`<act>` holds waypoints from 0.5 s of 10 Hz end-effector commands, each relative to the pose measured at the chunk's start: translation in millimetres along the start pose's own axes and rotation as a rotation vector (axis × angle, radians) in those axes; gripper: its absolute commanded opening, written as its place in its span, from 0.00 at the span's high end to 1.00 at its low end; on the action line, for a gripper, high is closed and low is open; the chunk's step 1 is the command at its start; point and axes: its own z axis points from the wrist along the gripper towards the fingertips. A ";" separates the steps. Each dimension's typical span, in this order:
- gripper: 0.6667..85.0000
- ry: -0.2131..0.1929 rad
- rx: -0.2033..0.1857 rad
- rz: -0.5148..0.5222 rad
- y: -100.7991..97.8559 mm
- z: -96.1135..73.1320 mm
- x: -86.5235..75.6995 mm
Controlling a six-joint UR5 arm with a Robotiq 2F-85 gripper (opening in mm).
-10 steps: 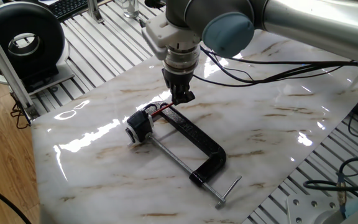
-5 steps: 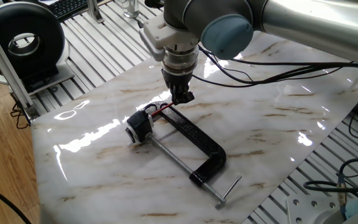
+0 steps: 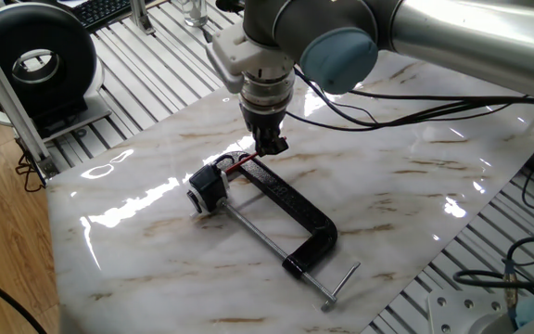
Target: Insert the pencil into the pencil sharpener
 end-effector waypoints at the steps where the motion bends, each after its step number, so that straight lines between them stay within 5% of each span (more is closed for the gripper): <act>1: 1.00 0.000 0.035 -0.001 -8.1 -0.9 0.0; 3: 0.99 0.065 0.090 -0.031 -21.8 -0.8 16.6; 4: 0.83 0.144 0.114 -0.075 -29.7 -2.2 38.9; 5: 0.71 0.155 0.108 -0.091 -29.2 -1.5 43.7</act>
